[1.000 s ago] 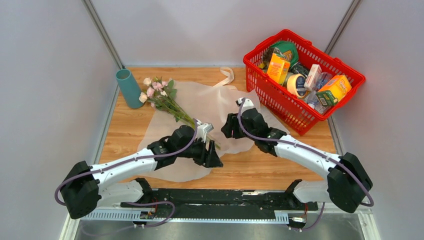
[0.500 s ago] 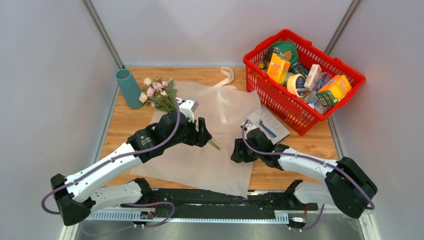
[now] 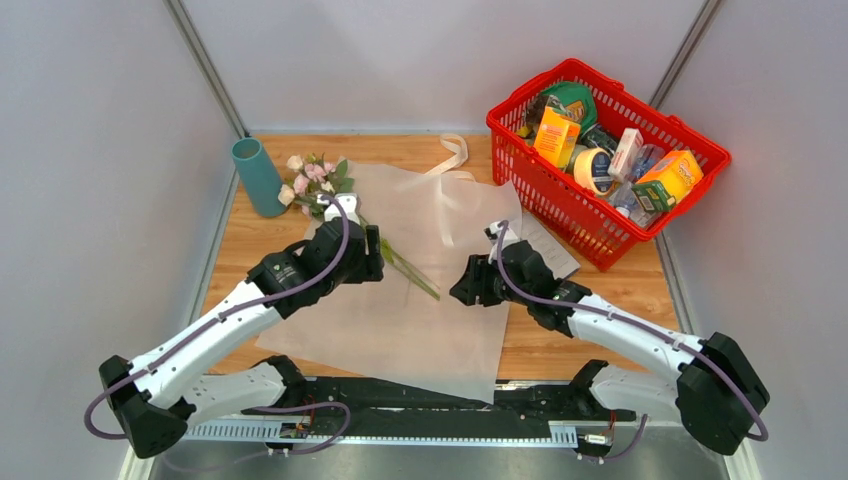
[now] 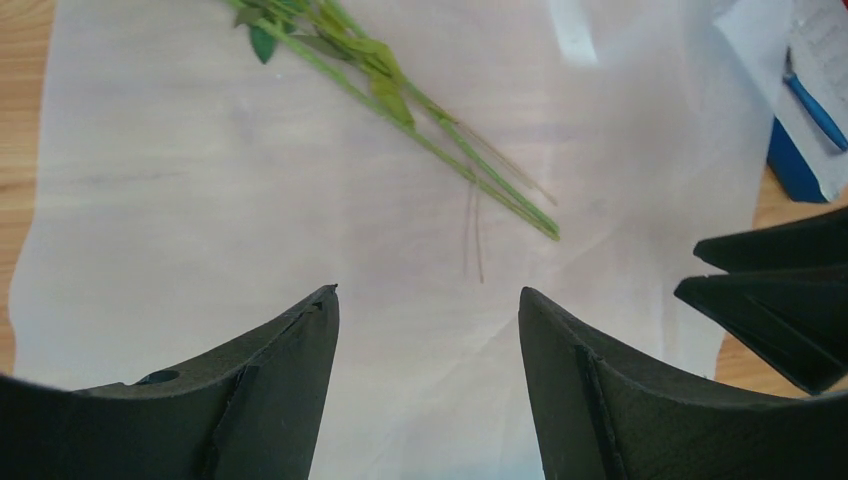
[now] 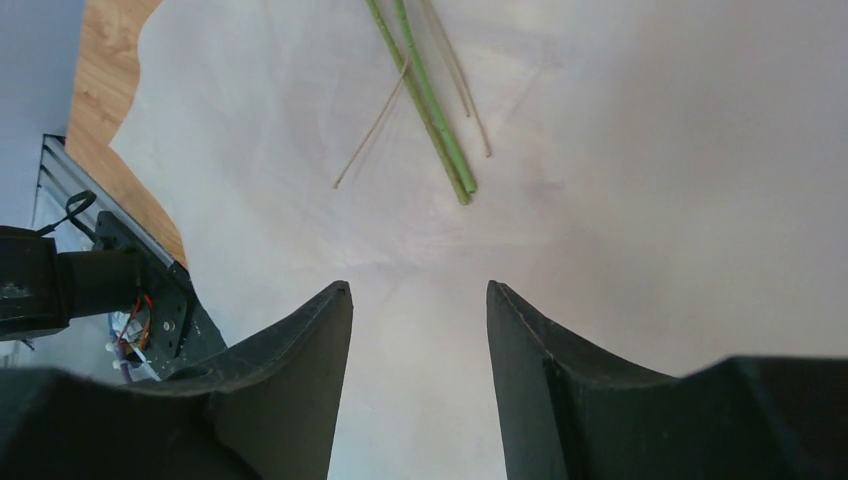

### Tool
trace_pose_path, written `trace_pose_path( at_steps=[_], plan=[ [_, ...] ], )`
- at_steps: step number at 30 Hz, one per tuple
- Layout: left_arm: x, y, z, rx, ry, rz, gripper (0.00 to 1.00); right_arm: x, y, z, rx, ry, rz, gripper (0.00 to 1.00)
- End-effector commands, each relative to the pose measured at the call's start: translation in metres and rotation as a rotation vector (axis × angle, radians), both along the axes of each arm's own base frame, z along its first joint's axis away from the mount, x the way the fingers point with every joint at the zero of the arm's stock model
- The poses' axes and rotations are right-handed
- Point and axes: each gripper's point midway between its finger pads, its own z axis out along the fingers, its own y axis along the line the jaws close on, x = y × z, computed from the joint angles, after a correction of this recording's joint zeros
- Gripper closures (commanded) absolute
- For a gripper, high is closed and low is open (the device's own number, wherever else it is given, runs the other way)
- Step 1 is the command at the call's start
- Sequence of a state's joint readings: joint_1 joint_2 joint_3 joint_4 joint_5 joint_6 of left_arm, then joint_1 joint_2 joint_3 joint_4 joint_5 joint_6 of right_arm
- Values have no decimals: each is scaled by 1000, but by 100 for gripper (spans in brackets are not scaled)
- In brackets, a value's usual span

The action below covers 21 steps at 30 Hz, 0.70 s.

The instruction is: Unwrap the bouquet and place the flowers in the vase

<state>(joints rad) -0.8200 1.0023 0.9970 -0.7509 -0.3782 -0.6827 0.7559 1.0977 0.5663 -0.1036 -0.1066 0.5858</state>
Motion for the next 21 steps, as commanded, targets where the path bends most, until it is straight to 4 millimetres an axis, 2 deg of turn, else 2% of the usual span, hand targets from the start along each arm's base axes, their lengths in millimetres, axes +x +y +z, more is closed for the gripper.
trace_pose_path(
  at_steps=[1,3,8,13,18,21],
  plan=[
    [7,30,3,7,-2,110,26,-9,16,-5,78,58,48,46],
    [10,42,4,10,5,137,26,-17,11,-22,55,102,44,46],
    [14,70,16,50,-21,191,26,-27,-3,-43,42,124,9,48],
    [14,97,17,165,-54,257,26,-26,-17,-48,26,109,-58,51],
    [10,117,7,246,-69,301,26,-15,-24,-43,-5,85,-126,55],
    [7,125,-3,277,-72,317,27,-17,-29,-51,-14,108,-163,58]
  ],
)
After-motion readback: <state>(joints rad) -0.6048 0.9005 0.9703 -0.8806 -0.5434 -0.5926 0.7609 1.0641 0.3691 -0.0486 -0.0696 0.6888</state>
